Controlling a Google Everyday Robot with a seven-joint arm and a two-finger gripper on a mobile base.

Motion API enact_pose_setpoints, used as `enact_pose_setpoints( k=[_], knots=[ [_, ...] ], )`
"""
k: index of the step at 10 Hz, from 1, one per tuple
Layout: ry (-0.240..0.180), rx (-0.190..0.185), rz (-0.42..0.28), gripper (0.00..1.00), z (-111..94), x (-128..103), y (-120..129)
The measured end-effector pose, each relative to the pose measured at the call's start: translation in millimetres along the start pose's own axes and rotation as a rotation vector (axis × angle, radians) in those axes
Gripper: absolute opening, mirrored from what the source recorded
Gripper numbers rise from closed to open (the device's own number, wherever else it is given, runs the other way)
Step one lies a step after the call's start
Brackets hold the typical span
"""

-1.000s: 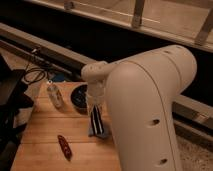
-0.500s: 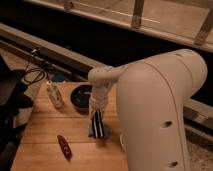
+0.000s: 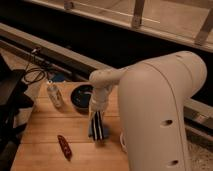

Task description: Place the eraser on the white sponge

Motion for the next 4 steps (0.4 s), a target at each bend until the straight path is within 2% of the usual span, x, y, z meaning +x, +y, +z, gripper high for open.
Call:
enact_pose_setpoints(
  k=[4],
  knots=[
    [-0.004,0.001,-0.001,0.32,-1.5,-0.5,0.0]
  ],
)
